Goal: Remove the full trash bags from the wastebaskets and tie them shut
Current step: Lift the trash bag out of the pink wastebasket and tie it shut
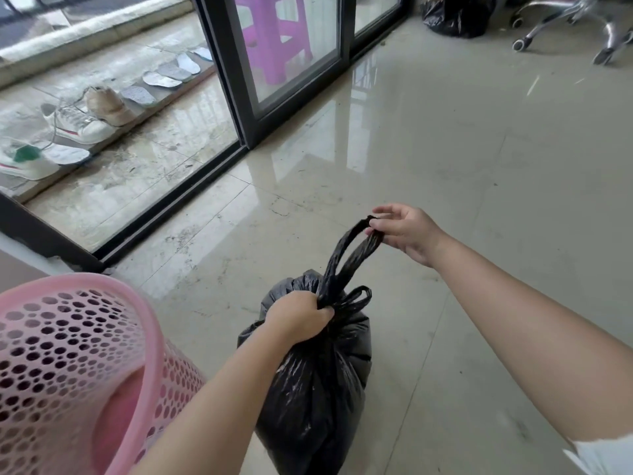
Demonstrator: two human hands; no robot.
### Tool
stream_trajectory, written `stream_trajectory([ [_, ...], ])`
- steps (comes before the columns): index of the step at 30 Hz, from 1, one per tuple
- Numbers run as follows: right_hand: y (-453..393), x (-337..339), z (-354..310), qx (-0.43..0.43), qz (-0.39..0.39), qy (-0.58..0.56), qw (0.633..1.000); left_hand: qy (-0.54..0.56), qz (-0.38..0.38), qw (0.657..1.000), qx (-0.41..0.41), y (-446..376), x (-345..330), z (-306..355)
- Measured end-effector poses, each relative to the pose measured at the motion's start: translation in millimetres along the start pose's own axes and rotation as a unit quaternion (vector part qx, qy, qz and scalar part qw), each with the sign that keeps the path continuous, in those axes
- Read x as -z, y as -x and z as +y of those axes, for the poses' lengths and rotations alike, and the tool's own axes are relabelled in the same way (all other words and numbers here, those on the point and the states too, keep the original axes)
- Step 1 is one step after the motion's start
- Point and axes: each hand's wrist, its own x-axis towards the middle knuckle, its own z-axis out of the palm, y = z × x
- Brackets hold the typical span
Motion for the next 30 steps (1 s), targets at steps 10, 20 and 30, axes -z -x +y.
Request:
stream_trajectory([
  [10,7.9,-22.5,22.0,0.017,-0.261,0.638,0.725,0.308,-0.013,0.951,0.036,-5.3,17.9,-17.4],
  [20,4.7,-24.3,-3.5,-0.011,-0.187,0.490,0.851,0.405,-0.054,0.912,0.029,5.9,34.9,-35.5],
  [30,30.6,-33.4,-15.5,0.013,-0.241,0.429,0.870,0.583,-0.077,0.807,0.060,4.2,26.2,-45.6],
])
